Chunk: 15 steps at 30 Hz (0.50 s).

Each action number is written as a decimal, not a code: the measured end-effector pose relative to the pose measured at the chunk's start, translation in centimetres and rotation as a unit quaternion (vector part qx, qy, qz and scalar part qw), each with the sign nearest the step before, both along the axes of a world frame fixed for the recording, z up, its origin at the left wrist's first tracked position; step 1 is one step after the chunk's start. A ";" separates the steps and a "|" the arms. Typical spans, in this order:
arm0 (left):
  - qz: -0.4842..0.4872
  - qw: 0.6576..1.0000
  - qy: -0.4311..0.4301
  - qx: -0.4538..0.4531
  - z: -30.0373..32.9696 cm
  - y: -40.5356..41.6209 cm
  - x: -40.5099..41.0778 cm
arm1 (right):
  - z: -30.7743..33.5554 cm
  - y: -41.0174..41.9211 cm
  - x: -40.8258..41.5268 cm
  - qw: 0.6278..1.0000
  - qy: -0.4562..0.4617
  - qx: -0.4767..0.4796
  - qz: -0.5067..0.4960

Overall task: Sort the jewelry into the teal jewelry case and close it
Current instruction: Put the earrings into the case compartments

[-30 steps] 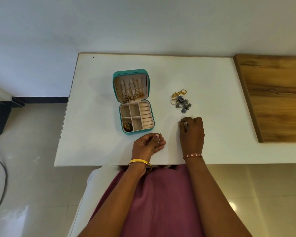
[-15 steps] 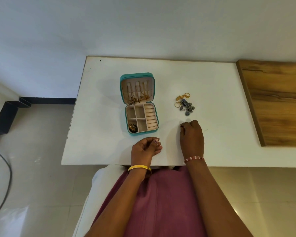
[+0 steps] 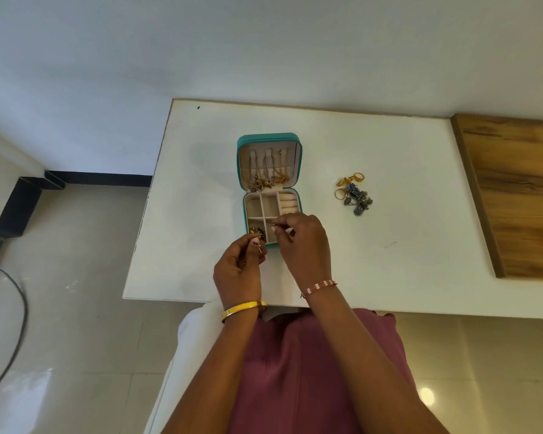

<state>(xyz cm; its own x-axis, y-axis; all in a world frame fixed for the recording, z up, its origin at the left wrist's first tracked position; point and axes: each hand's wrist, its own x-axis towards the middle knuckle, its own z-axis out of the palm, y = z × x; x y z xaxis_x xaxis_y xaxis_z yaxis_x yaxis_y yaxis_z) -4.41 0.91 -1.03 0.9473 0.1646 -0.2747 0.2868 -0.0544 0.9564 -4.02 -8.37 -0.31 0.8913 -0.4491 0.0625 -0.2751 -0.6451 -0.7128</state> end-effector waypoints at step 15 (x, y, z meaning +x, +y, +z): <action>-0.054 0.998 0.027 0.006 -0.8 -0.2 -0.5 | 0.6 0.8 -2.7 0.998 0.015 0.060 -0.008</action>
